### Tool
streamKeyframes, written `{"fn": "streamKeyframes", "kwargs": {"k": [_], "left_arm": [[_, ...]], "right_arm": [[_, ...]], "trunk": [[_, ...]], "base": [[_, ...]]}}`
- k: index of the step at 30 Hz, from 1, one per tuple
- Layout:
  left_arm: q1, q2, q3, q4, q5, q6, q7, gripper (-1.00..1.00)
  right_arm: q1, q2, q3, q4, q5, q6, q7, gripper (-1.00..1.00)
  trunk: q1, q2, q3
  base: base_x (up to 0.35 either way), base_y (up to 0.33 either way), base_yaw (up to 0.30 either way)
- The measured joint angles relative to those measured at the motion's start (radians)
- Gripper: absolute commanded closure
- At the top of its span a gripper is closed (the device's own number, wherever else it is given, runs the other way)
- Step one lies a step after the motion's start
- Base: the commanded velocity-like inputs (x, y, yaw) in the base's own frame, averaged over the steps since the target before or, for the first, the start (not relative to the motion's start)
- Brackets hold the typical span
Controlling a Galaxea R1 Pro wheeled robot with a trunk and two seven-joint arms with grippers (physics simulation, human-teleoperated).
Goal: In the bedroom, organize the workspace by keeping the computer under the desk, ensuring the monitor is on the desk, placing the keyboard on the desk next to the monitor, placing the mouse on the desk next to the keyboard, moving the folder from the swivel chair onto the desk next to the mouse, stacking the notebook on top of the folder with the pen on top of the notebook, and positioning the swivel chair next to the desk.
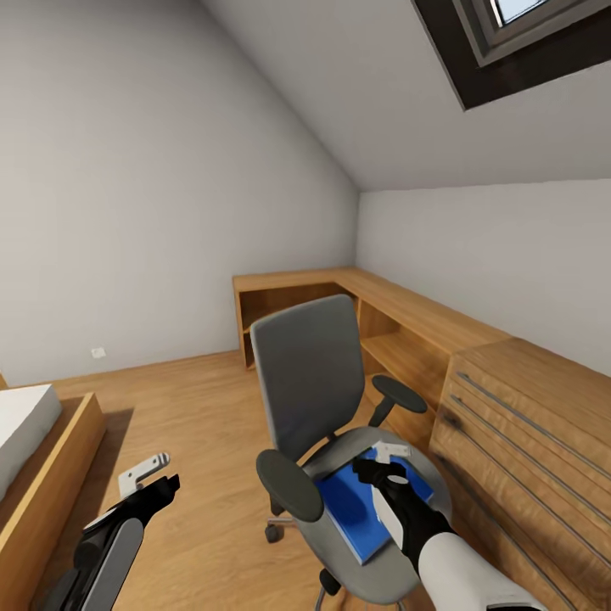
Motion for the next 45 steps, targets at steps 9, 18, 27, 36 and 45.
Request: {"fn": "streamKeyframes", "kwargs": {"k": [9,18,27,36,45], "left_arm": [[0.000,-0.001,0.000,0.001,0.000,0.000,0.000,-1.00],[0.000,-0.001,0.000,0.001,0.000,0.000,0.000,-1.00],[0.000,-0.001,0.000,0.001,0.000,0.000,0.000,-1.00],[0.000,-0.001,0.000,0.001,0.000,0.000,0.000,-1.00],[0.000,-0.001,0.000,0.001,0.000,0.000,0.002,-1.00]], "right_arm": [[0.000,-0.001,0.000,0.032,0.000,0.002,0.000,-1.00],[0.000,-0.001,0.000,0.043,0.000,0.002,0.000,-1.00],[0.000,-0.001,0.000,0.043,0.000,0.002,0.000,-1.00],[0.000,-0.001,0.000,0.043,0.000,0.002,0.000,-1.00],[0.000,-0.001,0.000,0.042,0.000,0.002,0.001,-1.00]], "trunk": [[0.023,-0.042,-0.019],[0.023,-0.042,-0.019],[0.038,-0.070,-0.031],[0.042,-0.077,-0.034],[0.058,-0.105,-0.047]], "base": [[0.000,0.000,0.000],[0.000,0.000,0.000],[0.000,0.000,0.000],[0.000,0.000,0.000],[0.000,0.000,0.000]]}}
